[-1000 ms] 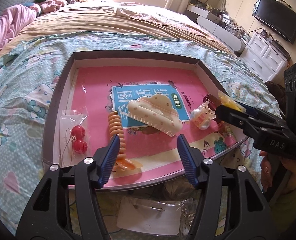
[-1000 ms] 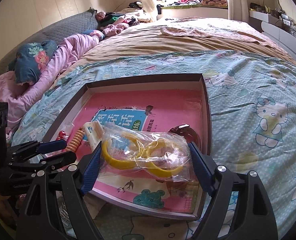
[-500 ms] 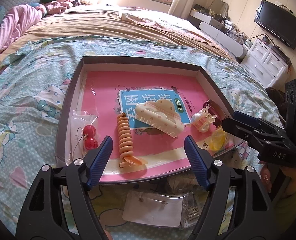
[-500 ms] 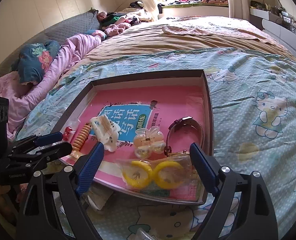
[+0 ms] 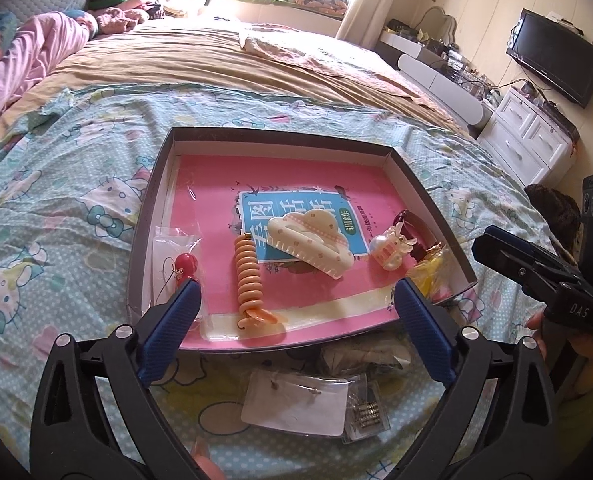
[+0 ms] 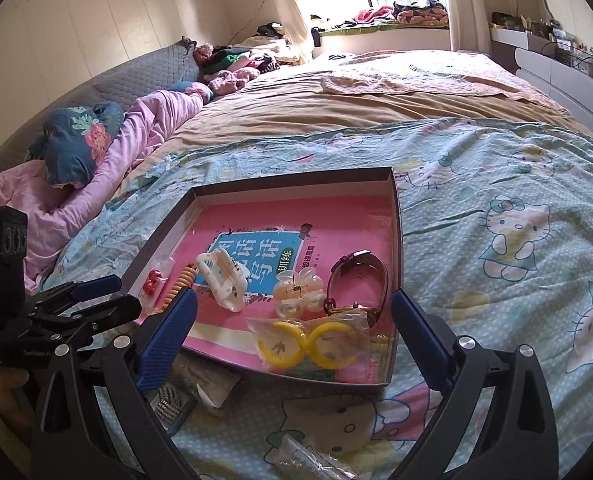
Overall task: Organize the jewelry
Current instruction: 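Withdraw both open tools from the box over the remaining items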
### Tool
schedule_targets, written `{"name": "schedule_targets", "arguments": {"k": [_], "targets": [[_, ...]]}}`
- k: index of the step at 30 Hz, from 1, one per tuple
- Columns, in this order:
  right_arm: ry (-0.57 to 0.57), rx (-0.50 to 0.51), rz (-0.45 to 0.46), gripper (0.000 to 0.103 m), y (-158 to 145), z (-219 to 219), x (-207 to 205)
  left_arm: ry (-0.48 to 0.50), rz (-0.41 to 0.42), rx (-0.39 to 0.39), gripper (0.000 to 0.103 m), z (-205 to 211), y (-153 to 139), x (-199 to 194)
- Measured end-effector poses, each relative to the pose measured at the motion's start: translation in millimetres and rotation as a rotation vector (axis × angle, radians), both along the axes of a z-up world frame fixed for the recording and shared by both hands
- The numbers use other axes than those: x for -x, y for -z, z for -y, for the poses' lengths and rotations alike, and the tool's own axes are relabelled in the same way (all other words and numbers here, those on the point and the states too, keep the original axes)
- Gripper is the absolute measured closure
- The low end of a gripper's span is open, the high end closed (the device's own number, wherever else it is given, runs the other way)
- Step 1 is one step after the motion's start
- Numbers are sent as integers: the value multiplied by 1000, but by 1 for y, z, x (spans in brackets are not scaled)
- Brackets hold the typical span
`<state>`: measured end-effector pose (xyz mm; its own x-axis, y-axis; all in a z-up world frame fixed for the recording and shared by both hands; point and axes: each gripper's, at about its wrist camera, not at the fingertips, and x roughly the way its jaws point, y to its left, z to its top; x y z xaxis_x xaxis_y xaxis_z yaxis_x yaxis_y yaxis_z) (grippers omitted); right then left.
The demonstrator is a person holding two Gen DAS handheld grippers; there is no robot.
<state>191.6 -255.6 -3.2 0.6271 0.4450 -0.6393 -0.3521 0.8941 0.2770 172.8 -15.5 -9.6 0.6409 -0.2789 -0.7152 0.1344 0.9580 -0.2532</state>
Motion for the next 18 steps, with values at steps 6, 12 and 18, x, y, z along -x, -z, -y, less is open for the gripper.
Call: {"name": "schedule_targets", "arguments": {"k": [6,12,18], "targets": [[5,-7,30,6,-13,6,11,-12,22,4,10,-2,-10,7],[11,-15,54,6,-24,11,19,-36,41,12,10,-12,-21,15],[10,-18,76,6,-33,14,29,-57,67,23,10,-20,-32,24]]}}
